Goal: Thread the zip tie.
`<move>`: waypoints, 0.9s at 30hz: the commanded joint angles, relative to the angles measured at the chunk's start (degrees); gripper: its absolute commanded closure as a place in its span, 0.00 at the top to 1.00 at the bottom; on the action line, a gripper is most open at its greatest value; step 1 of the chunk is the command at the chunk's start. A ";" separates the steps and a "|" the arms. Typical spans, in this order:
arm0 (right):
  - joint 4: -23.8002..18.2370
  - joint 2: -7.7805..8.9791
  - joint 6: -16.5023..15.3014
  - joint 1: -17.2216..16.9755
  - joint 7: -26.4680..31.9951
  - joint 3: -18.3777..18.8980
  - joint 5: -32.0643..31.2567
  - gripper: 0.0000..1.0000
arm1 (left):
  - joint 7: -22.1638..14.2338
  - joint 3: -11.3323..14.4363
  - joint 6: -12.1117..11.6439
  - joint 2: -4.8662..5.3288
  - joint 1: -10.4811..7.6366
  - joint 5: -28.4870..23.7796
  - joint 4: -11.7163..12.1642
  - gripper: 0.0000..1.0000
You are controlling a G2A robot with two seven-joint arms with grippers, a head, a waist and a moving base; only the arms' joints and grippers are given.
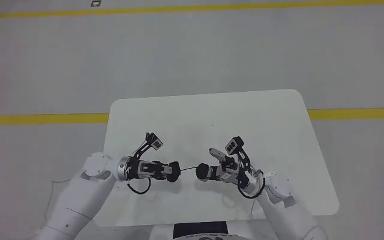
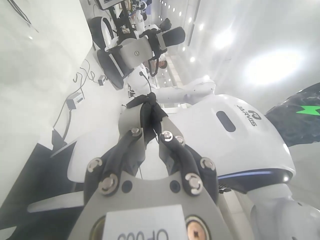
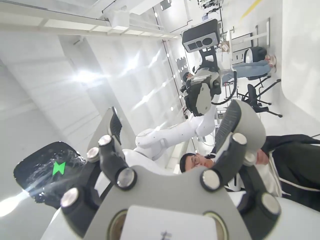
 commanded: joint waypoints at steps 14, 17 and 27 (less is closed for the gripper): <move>-1.15 0.87 -8.41 -1.20 -0.15 -0.49 -6.86 0.39 | 0.00 -0.01 0.01 0.00 0.00 -0.02 0.01 0.00; -1.30 1.02 -9.05 -1.52 -0.63 -0.87 -7.64 0.28 | 0.00 -0.01 0.01 0.00 0.00 -0.02 0.01 0.00; -0.69 1.38 -9.99 -1.45 -1.28 -2.28 -7.86 0.13 | 0.00 -0.01 0.01 0.00 0.00 -0.02 0.01 0.00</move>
